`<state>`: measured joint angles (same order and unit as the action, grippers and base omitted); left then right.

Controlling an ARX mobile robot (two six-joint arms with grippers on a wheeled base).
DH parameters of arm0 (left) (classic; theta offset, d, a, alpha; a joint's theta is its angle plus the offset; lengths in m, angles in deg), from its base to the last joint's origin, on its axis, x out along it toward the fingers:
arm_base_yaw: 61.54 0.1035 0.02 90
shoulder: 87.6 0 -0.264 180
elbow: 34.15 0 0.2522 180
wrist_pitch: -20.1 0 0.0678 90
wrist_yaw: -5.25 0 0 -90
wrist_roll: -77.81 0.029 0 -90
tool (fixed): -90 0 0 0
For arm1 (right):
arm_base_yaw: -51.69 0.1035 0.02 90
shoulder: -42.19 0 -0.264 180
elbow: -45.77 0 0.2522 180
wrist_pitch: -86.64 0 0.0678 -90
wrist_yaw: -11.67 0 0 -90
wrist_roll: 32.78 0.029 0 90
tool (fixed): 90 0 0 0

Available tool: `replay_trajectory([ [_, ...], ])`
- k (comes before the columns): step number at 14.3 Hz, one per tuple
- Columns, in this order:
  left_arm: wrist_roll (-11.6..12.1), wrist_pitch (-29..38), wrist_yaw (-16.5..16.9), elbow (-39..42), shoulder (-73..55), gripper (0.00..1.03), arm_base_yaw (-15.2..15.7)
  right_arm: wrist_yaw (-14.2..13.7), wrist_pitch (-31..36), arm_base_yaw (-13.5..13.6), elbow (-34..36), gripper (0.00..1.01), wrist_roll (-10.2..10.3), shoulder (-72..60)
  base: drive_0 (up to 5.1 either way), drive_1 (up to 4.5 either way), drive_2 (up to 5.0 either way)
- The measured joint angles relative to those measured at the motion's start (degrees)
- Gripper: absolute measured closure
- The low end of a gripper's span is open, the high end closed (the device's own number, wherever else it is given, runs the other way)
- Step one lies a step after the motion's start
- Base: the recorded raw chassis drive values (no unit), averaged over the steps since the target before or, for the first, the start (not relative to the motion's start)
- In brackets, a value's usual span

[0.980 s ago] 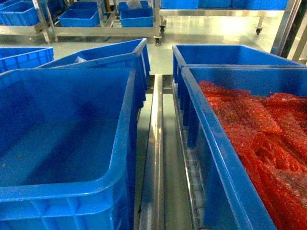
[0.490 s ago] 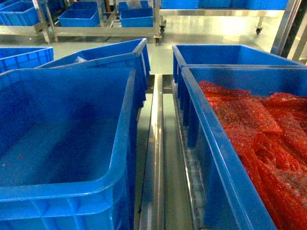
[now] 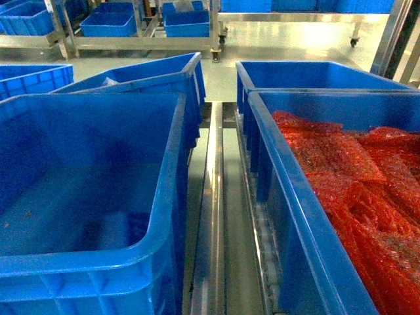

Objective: Pick blue part to blue bin on bottom shelf

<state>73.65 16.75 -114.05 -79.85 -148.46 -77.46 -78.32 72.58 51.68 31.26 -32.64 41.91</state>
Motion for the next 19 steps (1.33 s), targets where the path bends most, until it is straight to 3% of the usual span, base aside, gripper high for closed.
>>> replay_trajectory([
  [1, 0.46, 5.03, 2.27, 1.14, -0.09, 0.08, 0.57, 0.0, 0.0, 0.0, 0.0, 0.03, 0.0, 0.0, 0.0, 0.0, 0.0],
  [2, 2.1, 19.17, 12.11, 6.73, 1.44, 0.22, 3.17, -0.02, 0.0, 0.0, 0.0, 0.03, 0.0, 0.0, 0.0, 0.0, 0.0],
  [3, 2.86, 24.81, 16.76, 11.78, 4.15, 0.35, 4.59, -0.02, 0.0, 0.0, 0.0, 0.03, 0.0, 0.0, 0.0, 0.0, 0.0],
  [7, 3.15, 25.75, 22.47, 21.33, 13.57, 0.91, 9.29, 0.0, -0.02, 0.0, 0.0, 0.03, 0.0, 0.0, 0.0, 0.0, 0.0],
  [8, 3.15, 25.51, 22.86, 21.94, 14.45, 0.97, 9.62, 0.0, 0.0, 0.0, 0.0, 0.03, 0.0, 0.0, 0.0, 0.0, 0.0],
  [12, 3.21, 23.76, 24.5, 24.5, 18.86, 1.01, 11.17, 0.0, 0.0, 0.0, 0.0, 0.03, 0.0, 0.0, 0.0, 0.0, 0.0],
  [13, 3.3, 22.56, 28.52, 25.66, 21.11, 1.01, 14.86, 0.0, 0.02, 0.0, 0.0, 0.03, 0.0, 0.0, 0.0, 0.0, 0.0],
  [14, 3.28, 21.38, 28.44, 26.49, 23.12, 1.01, 16.26, -0.04, 0.0, 0.0, 0.0, 0.03, 0.0, 0.0, 0.0, 0.0, 0.0],
  [19, 3.32, 14.71, 29.29, 29.48, 32.92, 1.01, 15.87, 0.0, -0.02, 0.0, 0.0, 0.03, 0.0, 0.0, 0.0, 0.0, 0.0],
])
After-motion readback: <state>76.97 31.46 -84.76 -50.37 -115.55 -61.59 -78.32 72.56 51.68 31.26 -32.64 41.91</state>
